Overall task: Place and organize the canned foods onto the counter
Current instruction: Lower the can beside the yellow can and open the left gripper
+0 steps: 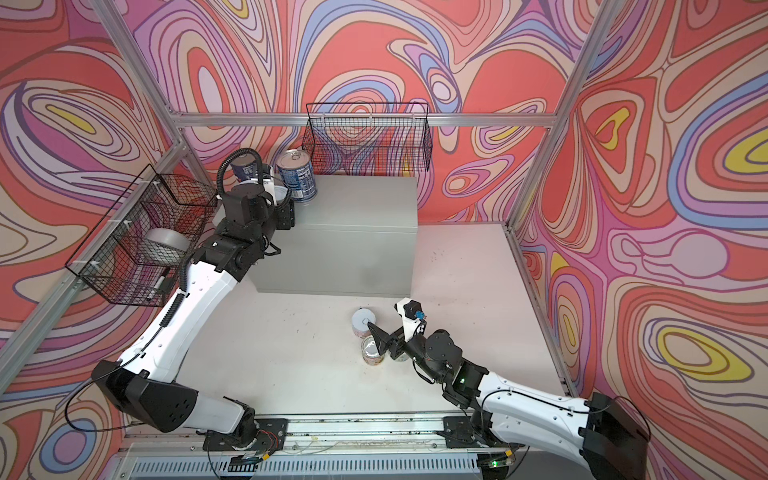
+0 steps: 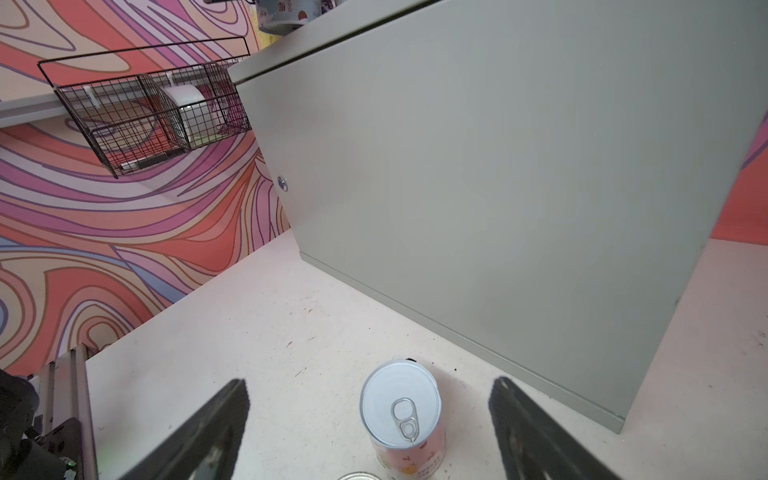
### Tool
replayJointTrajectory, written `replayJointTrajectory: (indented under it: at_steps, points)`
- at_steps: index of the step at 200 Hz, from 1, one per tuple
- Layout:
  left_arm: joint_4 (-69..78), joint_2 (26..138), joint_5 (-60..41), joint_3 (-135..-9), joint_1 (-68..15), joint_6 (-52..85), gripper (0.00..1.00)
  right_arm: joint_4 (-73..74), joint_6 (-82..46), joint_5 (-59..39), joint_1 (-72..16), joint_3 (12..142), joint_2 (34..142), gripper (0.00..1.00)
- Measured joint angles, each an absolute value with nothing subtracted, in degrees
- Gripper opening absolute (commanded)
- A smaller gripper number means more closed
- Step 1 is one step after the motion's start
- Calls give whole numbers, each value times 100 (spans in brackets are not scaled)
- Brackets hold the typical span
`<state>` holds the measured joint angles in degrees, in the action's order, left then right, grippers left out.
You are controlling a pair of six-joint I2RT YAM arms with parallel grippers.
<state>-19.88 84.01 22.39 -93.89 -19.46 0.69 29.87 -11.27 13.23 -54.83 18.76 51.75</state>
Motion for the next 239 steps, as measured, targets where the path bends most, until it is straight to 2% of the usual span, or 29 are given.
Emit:
replayJointTrajectory:
  at_steps: [38,77,91,112,136,140,143,239]
  points:
    - [-1706,8442,2198,-9286,-1914,64,37,2998,-1129,1253,-5483,1896,5312,93]
    - [-770,8392,2189,-8739,-1911,60,40,2998,-1166,1223,-5483,1898,5343,93]
    - [-633,8379,2189,-8665,-1911,56,52,2998,-1168,1214,-5483,1898,5343,93]
    - [-572,8377,2187,-8626,-1911,60,76,2995,-1173,1214,-5483,1898,5343,93]
    - [-329,8287,2143,-8392,-1911,71,87,3002,-1192,1214,-5483,1898,5349,93]
    - [-307,8252,2126,-8331,-1911,69,97,3004,-1199,1214,-5483,1898,5358,94]
    - [-294,8228,2115,-8287,-1911,73,100,3009,-1205,1214,-5483,1898,5369,93]
    - [-316,7850,2152,-7937,-1914,93,100,2644,-1258,1356,-5483,2231,5398,95]
